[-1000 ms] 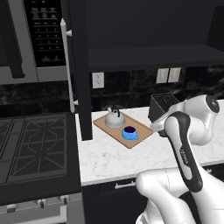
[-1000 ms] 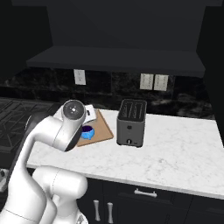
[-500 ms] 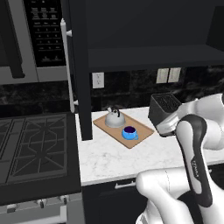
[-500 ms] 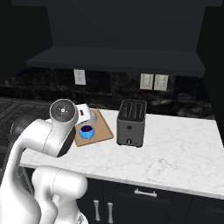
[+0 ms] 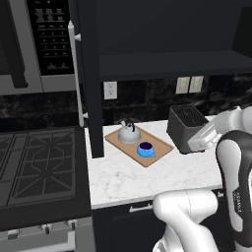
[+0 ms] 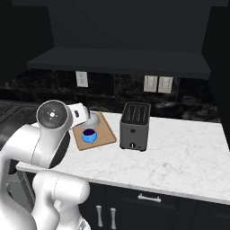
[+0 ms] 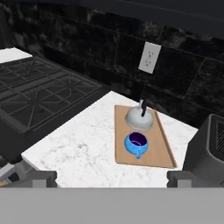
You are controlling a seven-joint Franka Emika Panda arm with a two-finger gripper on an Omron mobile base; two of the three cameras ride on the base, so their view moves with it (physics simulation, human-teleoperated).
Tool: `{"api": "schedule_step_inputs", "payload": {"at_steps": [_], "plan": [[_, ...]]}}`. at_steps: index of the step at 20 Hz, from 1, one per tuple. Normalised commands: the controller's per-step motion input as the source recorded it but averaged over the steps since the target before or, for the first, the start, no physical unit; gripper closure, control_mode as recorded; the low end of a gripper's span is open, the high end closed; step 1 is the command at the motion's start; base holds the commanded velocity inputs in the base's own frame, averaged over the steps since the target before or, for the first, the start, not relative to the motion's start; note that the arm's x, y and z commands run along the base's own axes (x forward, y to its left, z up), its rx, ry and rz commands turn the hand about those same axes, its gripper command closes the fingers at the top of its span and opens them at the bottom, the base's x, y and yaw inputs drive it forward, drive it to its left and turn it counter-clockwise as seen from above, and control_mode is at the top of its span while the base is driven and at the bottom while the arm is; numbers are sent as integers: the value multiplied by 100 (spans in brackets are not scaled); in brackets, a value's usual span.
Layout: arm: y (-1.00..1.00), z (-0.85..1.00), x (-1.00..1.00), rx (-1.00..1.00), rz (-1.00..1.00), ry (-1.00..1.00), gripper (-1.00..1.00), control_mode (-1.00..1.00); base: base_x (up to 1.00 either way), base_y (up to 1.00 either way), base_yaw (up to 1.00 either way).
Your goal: Pick the kettle from the counter and place it on the tray. Then pick the mug from the cabinet and place it on the tray. Then close the cabinet doors.
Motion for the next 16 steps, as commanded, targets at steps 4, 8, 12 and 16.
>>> {"api": "schedule_step_inputs", "payload": {"at_steps": [4, 8, 12, 16], "plan": [[5, 29, -46, 0, 0, -8, -100, -100, 0, 0, 0], [12, 19, -38, -1, 0, -3, -100, -100, 0, 0, 0], [21, 19, -37, -3, 0, -2, -100, -100, 0, 0, 0], [26, 21, -37, -5, 7, -11, -100, -100, 0, 0, 0]]}}
